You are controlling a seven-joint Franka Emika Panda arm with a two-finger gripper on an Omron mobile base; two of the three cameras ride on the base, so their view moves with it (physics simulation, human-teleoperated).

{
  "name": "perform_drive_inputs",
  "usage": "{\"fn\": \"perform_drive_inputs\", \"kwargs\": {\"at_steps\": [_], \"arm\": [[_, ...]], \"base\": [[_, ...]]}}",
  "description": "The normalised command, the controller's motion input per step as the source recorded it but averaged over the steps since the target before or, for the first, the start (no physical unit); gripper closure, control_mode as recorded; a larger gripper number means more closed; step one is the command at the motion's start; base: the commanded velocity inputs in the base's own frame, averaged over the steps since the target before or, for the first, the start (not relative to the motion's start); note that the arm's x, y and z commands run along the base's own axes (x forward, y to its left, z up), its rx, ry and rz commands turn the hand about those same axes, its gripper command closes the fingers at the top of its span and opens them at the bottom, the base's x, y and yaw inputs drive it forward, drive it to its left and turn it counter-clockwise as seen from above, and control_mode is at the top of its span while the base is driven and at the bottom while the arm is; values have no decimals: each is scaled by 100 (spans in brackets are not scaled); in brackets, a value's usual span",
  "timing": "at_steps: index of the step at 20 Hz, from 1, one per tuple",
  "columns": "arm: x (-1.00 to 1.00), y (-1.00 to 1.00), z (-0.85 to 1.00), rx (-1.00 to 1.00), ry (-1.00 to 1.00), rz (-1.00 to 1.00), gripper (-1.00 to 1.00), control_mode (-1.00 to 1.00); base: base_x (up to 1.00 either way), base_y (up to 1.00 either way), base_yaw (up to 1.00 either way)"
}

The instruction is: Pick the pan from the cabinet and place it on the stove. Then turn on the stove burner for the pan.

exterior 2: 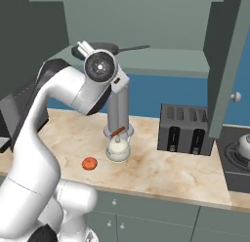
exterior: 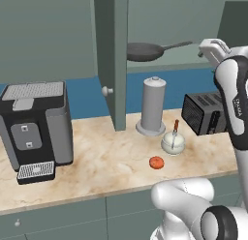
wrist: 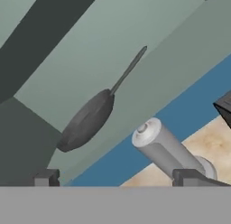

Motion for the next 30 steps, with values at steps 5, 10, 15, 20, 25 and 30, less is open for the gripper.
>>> {"fn": "perform_drive_inputs", "kwargs": {"at_steps": [5, 10, 15, 20, 25, 30], "arm": [[35, -4, 0, 13, 0, -1, -100, -100], [35, 0, 2, 10, 0, -3, -100, -100], [27, -6, 13, 3, 2, -7, -100, -100], [31, -9, 8, 1, 3, -8, -100, -100], [26, -10, -1, 4, 0, -2, -100, -100], [17, 0, -9, 2, 0, 0, -100, -100]], "base": [[0, 0, 0], [0, 0, 0], [0, 0, 0], [0, 0, 0], [0, 0, 0], [0, 0, 0]]}}
